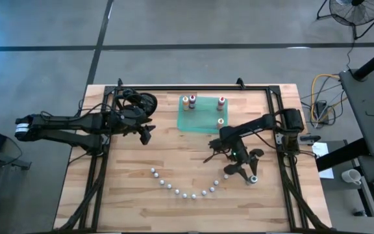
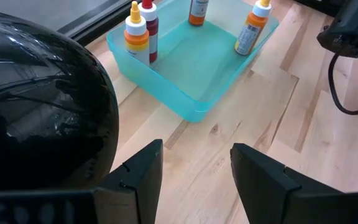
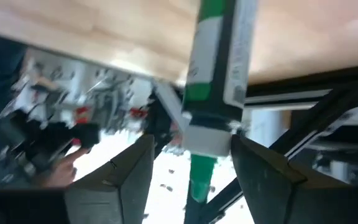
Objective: Pick & Place food coloring
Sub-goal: Put the large green food coloring bottle into the green bin
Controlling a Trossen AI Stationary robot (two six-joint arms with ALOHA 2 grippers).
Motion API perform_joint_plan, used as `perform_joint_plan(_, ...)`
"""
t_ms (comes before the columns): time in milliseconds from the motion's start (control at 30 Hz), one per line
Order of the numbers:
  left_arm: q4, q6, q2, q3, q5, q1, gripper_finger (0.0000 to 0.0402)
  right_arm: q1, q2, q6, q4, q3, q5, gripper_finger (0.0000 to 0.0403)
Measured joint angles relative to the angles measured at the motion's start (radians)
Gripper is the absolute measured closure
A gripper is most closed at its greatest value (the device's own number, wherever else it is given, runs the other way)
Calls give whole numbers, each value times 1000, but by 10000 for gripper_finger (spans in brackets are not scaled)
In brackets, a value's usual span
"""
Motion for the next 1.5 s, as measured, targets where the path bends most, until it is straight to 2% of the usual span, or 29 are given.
perform_joint_plan(200, 0, 0, 0, 0, 0, 0, 239, -1, 0, 15, 0, 51, 163, 167)
perform_joint_plan(400, 0, 0, 0, 0, 0, 0, 239, 3, -17, 52, 0, 106, 371, 146)
perform_joint_plan(667, -1, 0, 0, 0, 0, 0, 239, 97, -191, 122, 45, 183, 630, 133)
perform_joint_plan(933, 0, -1, 0, 0, 0, 0, 239, 186, -391, 348, 64, 141, 657, 161)
perform_joint_plan(1033, 0, 6, 0, 0, 0, 0, 239, 245, -446, 393, 90, 123, 720, 168)
perform_joint_plan(1133, 0, 17, 0, 0, 0, 0, 239, 329, -487, 343, 111, 110, 778, 171)
perform_joint_plan(1300, 0, 18, 0, 0, 0, 0, 239, 444, -505, 122, 130, 107, 795, 172)
perform_joint_plan(1500, 0, 19, 0, 0, 0, 0, 239, 494, -504, 99, 131, 100, 809, 172)
